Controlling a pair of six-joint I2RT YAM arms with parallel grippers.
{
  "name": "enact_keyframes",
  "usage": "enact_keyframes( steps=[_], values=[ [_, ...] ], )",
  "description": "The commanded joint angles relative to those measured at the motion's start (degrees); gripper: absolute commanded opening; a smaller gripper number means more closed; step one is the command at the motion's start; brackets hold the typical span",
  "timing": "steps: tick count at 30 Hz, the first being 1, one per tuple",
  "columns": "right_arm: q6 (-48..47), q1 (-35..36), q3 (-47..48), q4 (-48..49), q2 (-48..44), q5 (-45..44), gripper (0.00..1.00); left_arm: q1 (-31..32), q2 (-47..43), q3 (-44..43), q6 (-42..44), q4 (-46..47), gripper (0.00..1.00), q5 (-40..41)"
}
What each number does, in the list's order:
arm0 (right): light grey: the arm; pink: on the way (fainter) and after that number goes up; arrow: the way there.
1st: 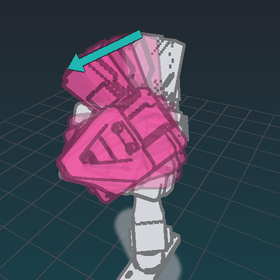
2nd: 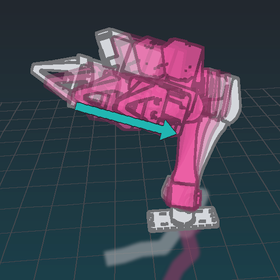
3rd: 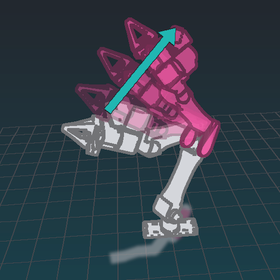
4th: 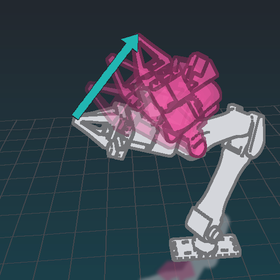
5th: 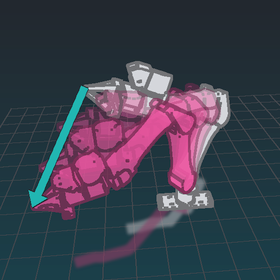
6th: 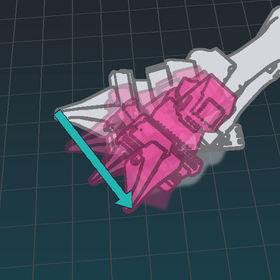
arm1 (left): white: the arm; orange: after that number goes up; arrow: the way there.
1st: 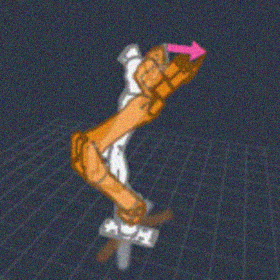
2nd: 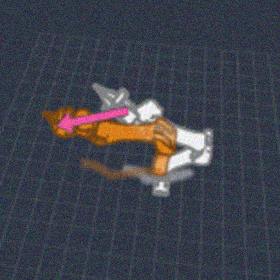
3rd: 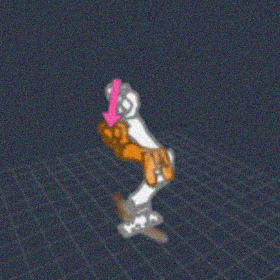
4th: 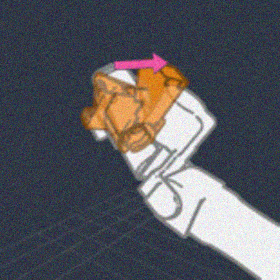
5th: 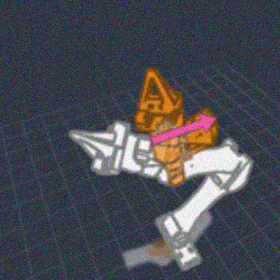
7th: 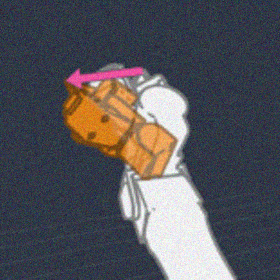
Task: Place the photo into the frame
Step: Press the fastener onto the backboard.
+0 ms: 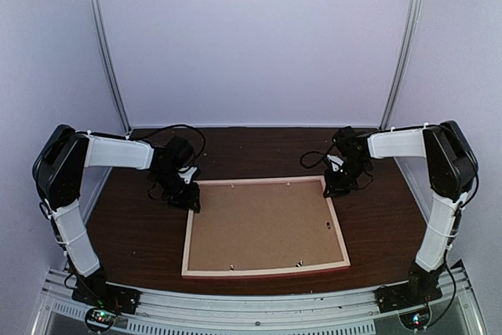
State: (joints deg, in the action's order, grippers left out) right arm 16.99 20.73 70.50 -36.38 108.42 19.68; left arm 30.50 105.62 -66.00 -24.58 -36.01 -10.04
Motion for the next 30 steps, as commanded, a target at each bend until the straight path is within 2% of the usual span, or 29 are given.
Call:
enact_keyframes(
  steps=[1, 8, 14, 30],
  values=[
    [-1.7, 0.0, -0.6, -3.4, 1.0, 0.1, 0.11, -0.1, -0.7, 0.0, 0.4, -3.8, 0.49, -0.9],
    [-1.6, 0.0, -0.4, -3.8, 0.4, -0.1, 0.11, -0.2, -4.0, 1.0, 0.8, -2.9, 0.64, -1.5],
    [-1.4, 0.0, 0.1, -4.0, 0.2, -0.4, 0.13, -0.1, -6.1, 4.8, 0.6, -2.4, 0.66, -2.8],
    [-0.8, 0.0, 0.1, -4.1, -0.4, -0.8, 0.16, 0.2, -4.5, 7.3, -1.0, -0.2, 0.39, -5.2]
  ],
)
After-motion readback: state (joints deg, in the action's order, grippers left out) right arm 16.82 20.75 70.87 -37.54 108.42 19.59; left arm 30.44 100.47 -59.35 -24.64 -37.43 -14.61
